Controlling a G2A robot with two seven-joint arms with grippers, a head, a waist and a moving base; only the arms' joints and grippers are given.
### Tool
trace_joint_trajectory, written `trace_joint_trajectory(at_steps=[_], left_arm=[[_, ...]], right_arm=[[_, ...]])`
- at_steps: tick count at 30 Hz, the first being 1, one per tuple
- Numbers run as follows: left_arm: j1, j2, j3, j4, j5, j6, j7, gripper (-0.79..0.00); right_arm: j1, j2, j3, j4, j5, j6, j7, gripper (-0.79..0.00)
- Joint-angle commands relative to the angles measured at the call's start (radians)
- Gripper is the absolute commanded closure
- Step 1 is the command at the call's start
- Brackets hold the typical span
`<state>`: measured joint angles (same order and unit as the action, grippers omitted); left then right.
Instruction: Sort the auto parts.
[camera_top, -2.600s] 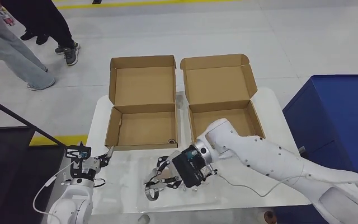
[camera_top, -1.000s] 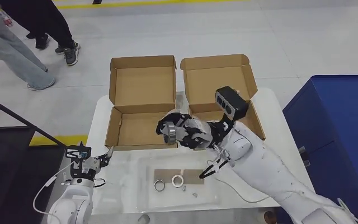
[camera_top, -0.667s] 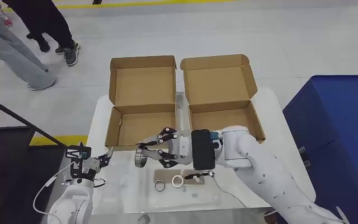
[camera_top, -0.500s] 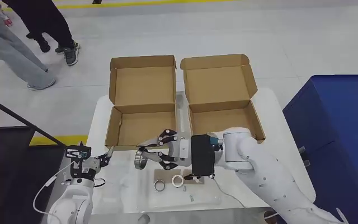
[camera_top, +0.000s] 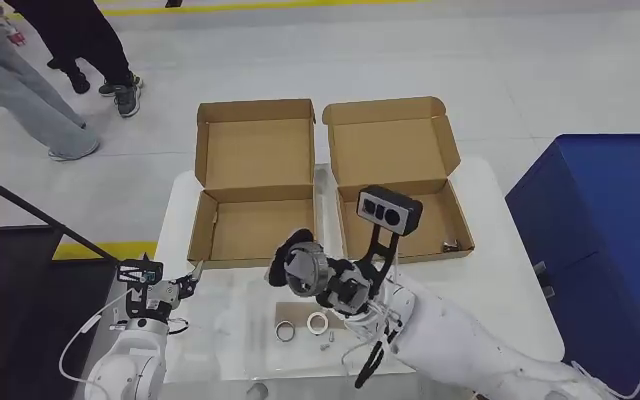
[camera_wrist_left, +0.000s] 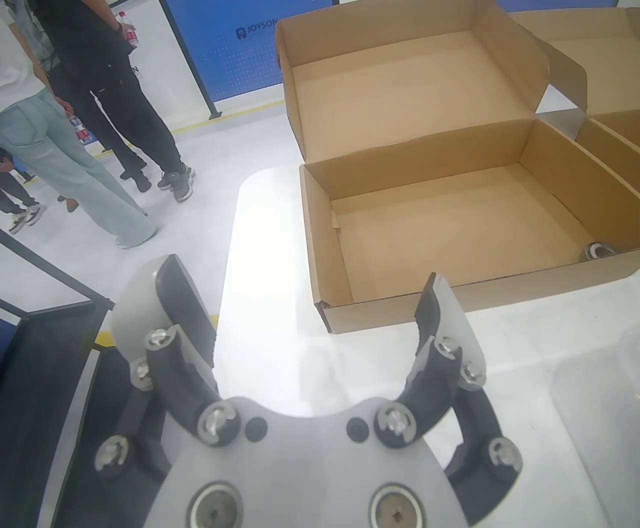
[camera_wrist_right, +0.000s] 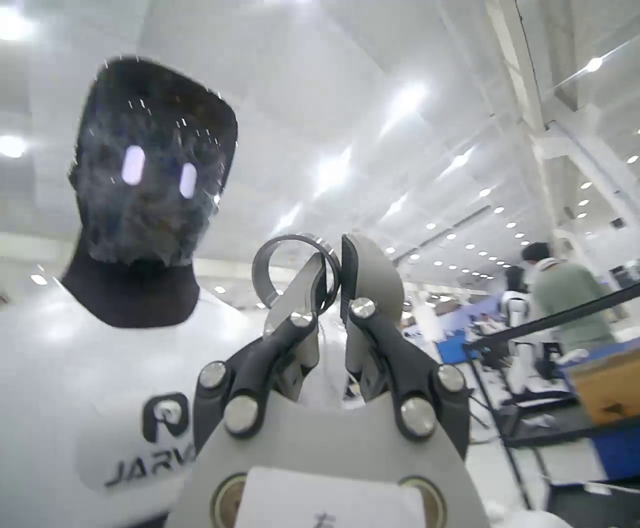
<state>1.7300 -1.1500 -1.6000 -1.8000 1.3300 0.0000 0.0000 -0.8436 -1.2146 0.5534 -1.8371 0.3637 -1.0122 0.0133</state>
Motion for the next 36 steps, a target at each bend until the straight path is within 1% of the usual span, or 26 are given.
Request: trace_joint_trajectory(at_steps=[1,4,6,8,10,11,13,15,17,19,20,22,23,25,27,28,30,32,36], left_arm=[[0.0,0.0,0.0,0.0,0.0,0.0,0.0,-0.785],[0.0,0.0,0.0,0.0,0.0,0.0,0.0,-0.785],[0.0,0.0,0.0,0.0,0.0,0.0,0.0,-0.785],[0.0,0.0,0.0,0.0,0.0,0.0,0.0,-0.785],[0.0,0.0,0.0,0.0,0.0,0.0,0.0,-0.785],[0.0,0.0,0.0,0.0,0.0,0.0,0.0,-0.785],[0.0,0.0,0.0,0.0,0.0,0.0,0.0,-0.785],[0.0,0.0,0.0,0.0,0.0,0.0,0.0,-0.785],[0.0,0.0,0.0,0.0,0.0,0.0,0.0,-0.785],[0.0,0.0,0.0,0.0,0.0,0.0,0.0,-0.785],[0.0,0.0,0.0,0.0,0.0,0.0,0.0,-0.785],[0.0,0.0,0.0,0.0,0.0,0.0,0.0,-0.785],[0.0,0.0,0.0,0.0,0.0,0.0,0.0,-0.785],[0.0,0.0,0.0,0.0,0.0,0.0,0.0,-0.785],[0.0,0.0,0.0,0.0,0.0,0.0,0.0,-0.785],[0.0,0.0,0.0,0.0,0.0,0.0,0.0,-0.785],[0.0,0.0,0.0,0.0,0.0,0.0,0.0,-0.785],[0.0,0.0,0.0,0.0,0.0,0.0,0.0,-0.785],[0.0,0.0,0.0,0.0,0.0,0.0,0.0,-0.785]], right_arm=[[-0.009,-0.008,-0.02,-0.013,0.266,0.0,0.151,0.0],[-0.022,-0.021,-0.043,0.009,0.531,0.0,0.394,0.0],[-0.027,-0.029,-0.056,0.045,0.681,0.0,0.559,0.0],[-0.031,-0.038,-0.065,0.074,0.825,0.005,0.697,0.0],[-0.031,-0.046,-0.062,0.095,0.948,0.032,0.823,0.0],[-0.033,-0.051,-0.059,0.091,1.001,0.08,0.874,0.0],[-0.051,-0.06,-0.032,0.078,1.08,0.17,0.965,0.0],[-0.081,-0.069,0.009,0.083,1.119,0.243,1.038,0.0],[-0.111,-0.08,0.053,0.092,1.128,0.284,1.079,0.0],[-0.134,-0.093,0.096,0.102,1.101,0.296,1.091,0.0],[-0.135,-0.099,0.125,0.11,1.045,0.288,1.083,0.0],[-0.148,-0.114,0.169,0.11,0.942,0.238,1.033,0.0],[-0.143,-0.12,0.196,0.118,0.84,0.204,0.999,0.0],[-0.132,-0.128,0.232,0.137,0.603,0.118,0.913,0.0],[-0.113,-0.132,0.265,0.165,0.311,0.021,0.816,0.0],[-0.1,-0.132,0.294,0.174,0.155,0.0,0.795,0.0],[-0.101,-0.138,0.379,0.137,-0.123,0.0,0.77,0.0],[-0.133,-0.151,0.421,0.078,-0.316,0.0,0.675,0.0],[-0.169,-0.173,0.444,0.01,-0.585,0.0,0.485,0.0]])
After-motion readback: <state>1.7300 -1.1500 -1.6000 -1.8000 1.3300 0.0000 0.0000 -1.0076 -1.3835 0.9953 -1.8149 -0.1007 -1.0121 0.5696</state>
